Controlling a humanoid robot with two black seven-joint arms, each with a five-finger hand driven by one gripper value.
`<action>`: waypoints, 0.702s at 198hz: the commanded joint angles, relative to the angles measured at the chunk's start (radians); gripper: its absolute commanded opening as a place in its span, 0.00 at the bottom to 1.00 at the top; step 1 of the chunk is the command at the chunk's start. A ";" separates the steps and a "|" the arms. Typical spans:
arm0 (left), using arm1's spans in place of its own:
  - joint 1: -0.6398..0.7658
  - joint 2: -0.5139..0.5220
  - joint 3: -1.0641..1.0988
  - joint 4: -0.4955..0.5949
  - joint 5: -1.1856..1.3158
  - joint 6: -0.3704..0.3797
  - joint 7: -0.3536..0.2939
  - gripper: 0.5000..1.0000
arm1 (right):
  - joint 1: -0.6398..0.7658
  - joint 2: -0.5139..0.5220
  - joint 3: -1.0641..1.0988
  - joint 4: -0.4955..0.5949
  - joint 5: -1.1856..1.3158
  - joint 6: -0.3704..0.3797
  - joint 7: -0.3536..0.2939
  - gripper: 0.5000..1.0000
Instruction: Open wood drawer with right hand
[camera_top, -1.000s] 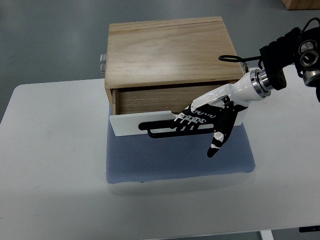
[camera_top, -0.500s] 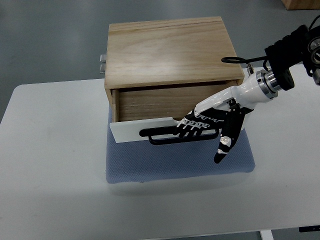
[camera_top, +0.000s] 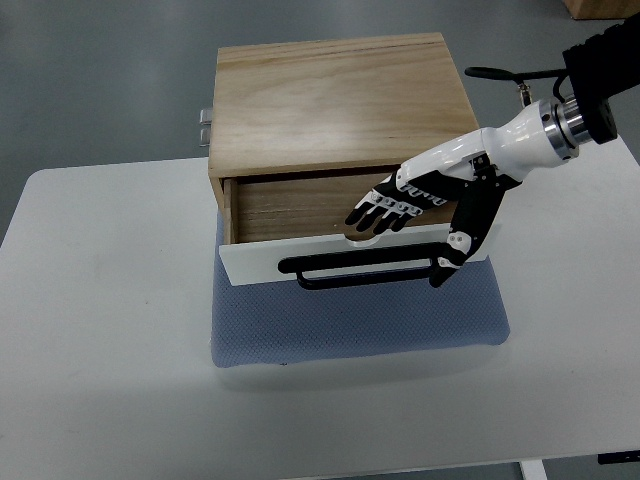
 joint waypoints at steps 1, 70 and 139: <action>0.000 0.000 0.000 0.000 0.001 0.000 0.000 1.00 | -0.008 -0.047 0.048 -0.031 0.084 -0.013 0.001 0.89; 0.000 0.000 0.000 0.000 -0.001 0.000 0.000 1.00 | -0.235 -0.126 0.401 -0.266 0.227 -0.148 0.012 0.89; 0.000 0.000 0.000 0.000 -0.001 0.000 0.000 1.00 | -0.521 -0.017 0.725 -0.542 0.227 -0.324 0.018 0.89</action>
